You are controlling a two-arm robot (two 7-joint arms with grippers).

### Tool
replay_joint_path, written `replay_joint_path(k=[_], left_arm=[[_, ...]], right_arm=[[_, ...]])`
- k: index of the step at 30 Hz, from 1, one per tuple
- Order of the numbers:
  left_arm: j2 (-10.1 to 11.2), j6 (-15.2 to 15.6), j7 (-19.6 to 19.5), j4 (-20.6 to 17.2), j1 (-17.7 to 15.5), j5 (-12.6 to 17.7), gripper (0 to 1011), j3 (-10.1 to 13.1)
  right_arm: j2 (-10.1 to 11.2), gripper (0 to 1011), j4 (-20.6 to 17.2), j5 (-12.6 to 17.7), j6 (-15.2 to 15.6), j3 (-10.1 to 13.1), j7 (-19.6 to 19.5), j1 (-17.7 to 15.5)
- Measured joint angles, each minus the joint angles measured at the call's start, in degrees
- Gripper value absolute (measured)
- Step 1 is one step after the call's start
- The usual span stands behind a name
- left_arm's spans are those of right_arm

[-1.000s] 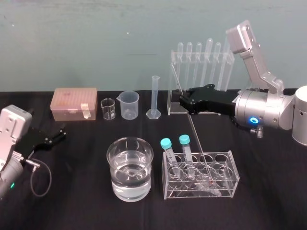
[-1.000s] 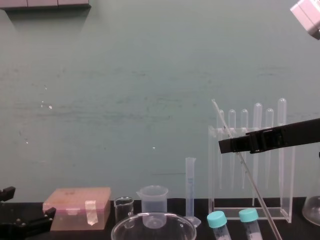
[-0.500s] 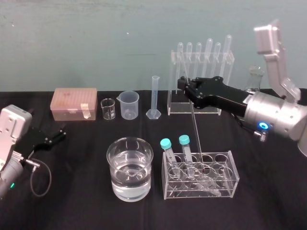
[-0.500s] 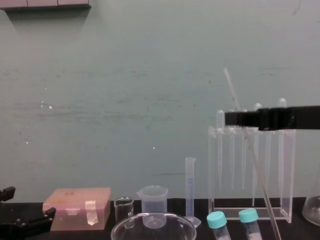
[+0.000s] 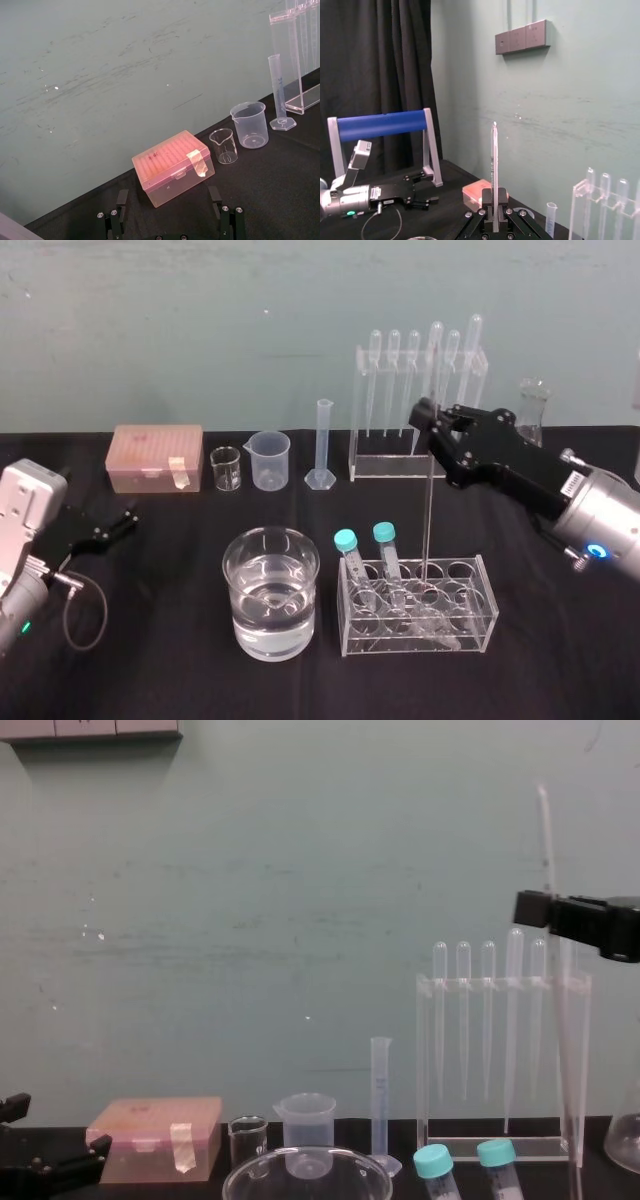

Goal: Hold the thermometer with one hand and immerse one end into the beaker, then reinsert it into the test tube rack.

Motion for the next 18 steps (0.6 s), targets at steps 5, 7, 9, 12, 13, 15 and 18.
replay_joint_path(k=[5,7,9,12,13,15,18], left_arm=[[0.0,0.0,0.0,0.0,0.0,0.0,1008,0.0],[0.0,0.0,0.0,0.0,0.0,0.0,1008,0.0],[0.0,0.0,0.0,0.0,0.0,0.0,1008,0.0],[0.0,0.0,0.0,0.0,0.0,0.0,1008,0.0],[0.0,0.0,0.0,0.0,0.0,0.0,1008,0.0],[0.0,0.0,0.0,0.0,0.0,0.0,1008,0.0],[0.0,0.0,0.0,0.0,0.0,0.0,1008,0.0]], right_arm=[[-0.2,58,-0.32,-0.17,-1.05,1.68,-0.35,-1.18],[-0.49,58,-0.33,-0.2,-1.12,2.47,-0.34,-0.83],[-0.72,58,-0.37,-0.05,-1.05,3.02,-0.31,-0.21],[-1.18,58,-0.67,0.74,-0.11,3.91,0.04,1.5],[-1.42,58,-0.98,1.84,1.03,4.36,0.18,2.6],[-1.58,58,-1.42,3.03,2.4,4.82,0.2,3.88],[-1.69,58,-2.43,6.23,6.23,5.58,-0.1,7.06]])
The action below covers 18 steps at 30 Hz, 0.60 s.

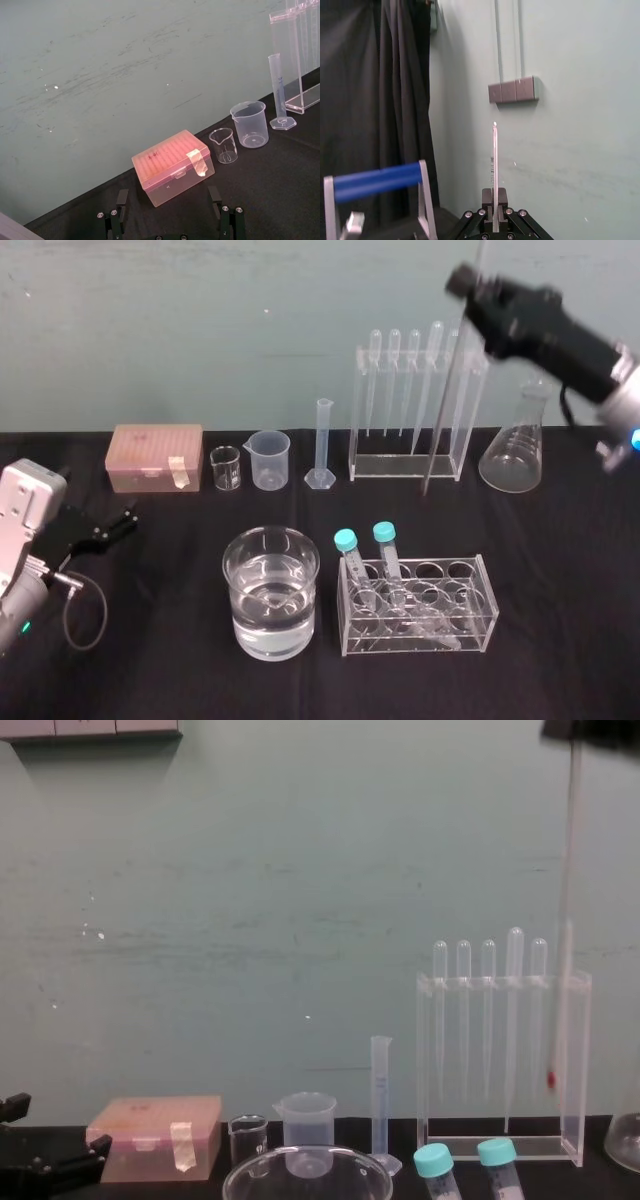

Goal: Hold the thermometer with one hand and immerse one end into the beaker, then reinsert it into the test tube rack.

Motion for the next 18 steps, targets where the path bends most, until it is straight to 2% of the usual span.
replay_joint_path(k=[2,7,9,10,13,18], left_arm=[[0.0,0.0,0.0,0.0,0.0,0.01,1008,0.0],[0.0,0.0,0.0,0.0,0.0,0.0,1008,0.0],[0.0,0.0,0.0,0.0,0.0,0.0,1008,0.0],[0.0,0.0,0.0,0.0,0.0,0.0,1008,0.0],[0.0,0.0,0.0,0.0,0.0,0.0,1008,0.0],[0.0,0.0,0.0,0.0,0.0,0.0,1008,0.0]], right_arm=[[-0.02,58,-0.44,2.19,2.67,0.19,-0.54,2.44],[-0.36,58,0.21,3.93,6.12,-0.96,-1.21,7.75],[-1.23,58,1.92,4.07,7.34,-3.03,-1.11,11.37],[-1.23,58,1.92,4.07,7.34,-3.03,-1.11,11.37],[-2.89,58,4.31,4.06,8.03,-6.17,0.47,15.28],[-5.85,58,7.12,4.3,8.05,-10.46,3.92,19.01]])
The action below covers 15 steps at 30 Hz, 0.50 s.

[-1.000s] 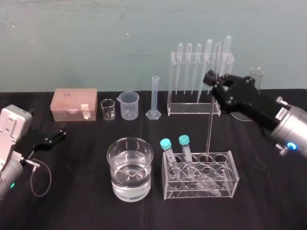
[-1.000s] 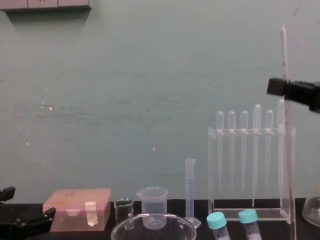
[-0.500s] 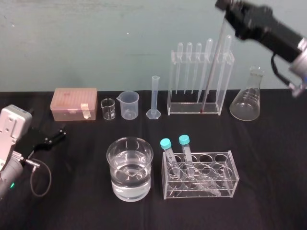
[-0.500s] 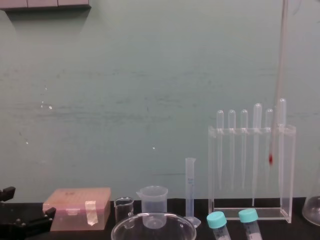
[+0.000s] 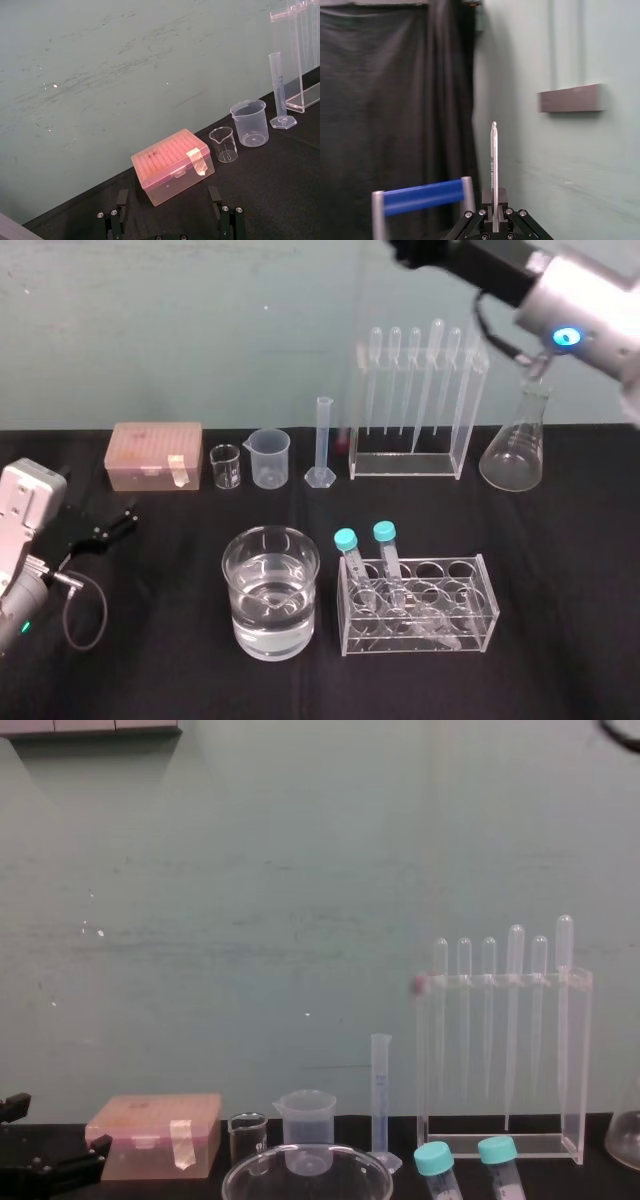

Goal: Hold the thermometer with one hand and immerse one end into the beaker, then reinsert it into the test tube rack.

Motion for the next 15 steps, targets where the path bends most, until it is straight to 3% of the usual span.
replay_joint_path(k=[7,11,15], left_arm=[[0.0,0.0,0.0,0.0,0.0,0.0,1008,0.0],[0.0,0.0,0.0,0.0,0.0,0.0,1008,0.0],[0.0,0.0,0.0,0.0,0.0,0.0,1008,0.0]], right_arm=[[-3.58,58,4.29,1.69,-0.05,-5.13,5.81,3.41],[-5.96,58,9.51,1.17,-2.53,-9.15,10.06,3.89],[-7.22,57,13.03,0.63,-4.56,-11.32,12.82,4.16]])
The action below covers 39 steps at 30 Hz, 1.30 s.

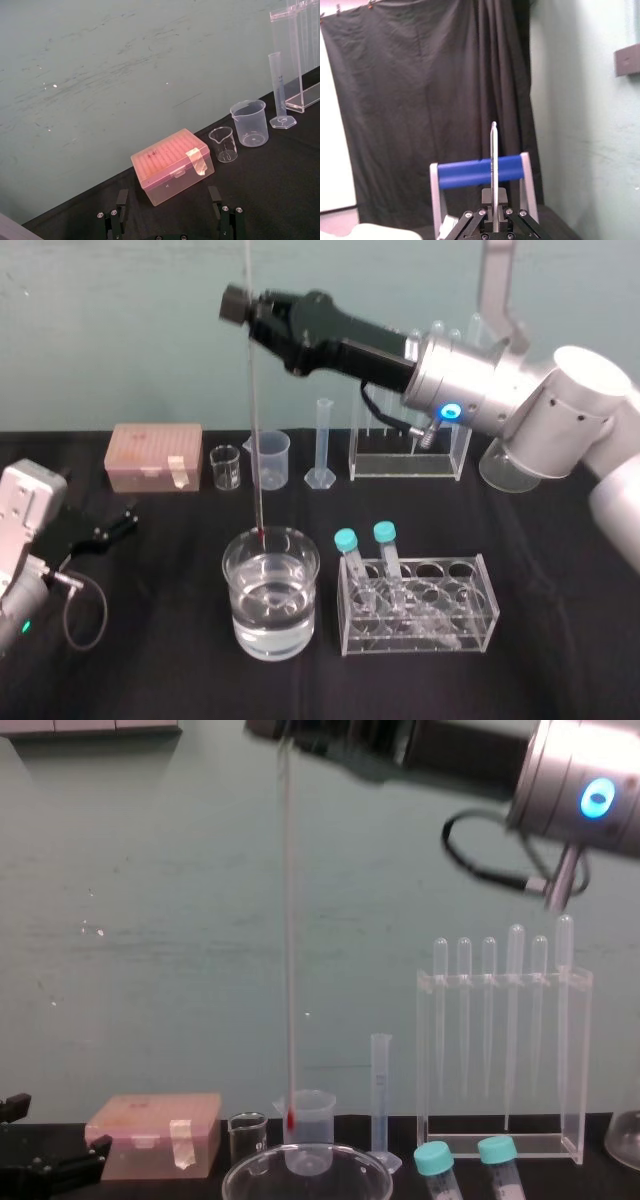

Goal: Hold the thermometer with one hand and immerse one end into the beaker, then reinsert it into the test tube rack.

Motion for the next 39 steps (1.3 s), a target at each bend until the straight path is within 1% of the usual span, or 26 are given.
replay_joint_path(k=[2,5,6,10,15,23,39], left_arm=[[0.0,0.0,0.0,0.0,0.0,0.0,1008,0.0],[0.0,0.0,0.0,0.0,0.0,0.0,1008,0.0],[0.0,0.0,0.0,0.0,0.0,0.0,1008,0.0],[0.0,0.0,0.0,0.0,0.0,0.0,1008,0.0],[0.0,0.0,0.0,0.0,0.0,0.0,1008,0.0],[0.0,0.0,0.0,0.0,0.0,0.0,1008,0.0],[0.0,0.0,0.0,0.0,0.0,0.0,1008,0.0]], right_arm=[[-0.82,57,2.85,-0.95,-2.44,-1.85,2.75,0.28],[-1.2,58,4.7,-1.89,-4.42,-3.04,4.53,0.38],[-1.39,58,5.62,-2.52,-5.55,-3.67,5.55,0.39],[-1.6,57,7.42,-4.45,-8.24,-4.85,7.17,0.12],[-1.94,58,9.28,-6.82,-10.63,-5.78,7.81,-0.93],[-2.62,58,11.21,-8.23,-11.49,-5.78,7.74,-2.67],[-3.27,58,12.02,-9.06,-11.35,-4.63,7.57,-4.37]])
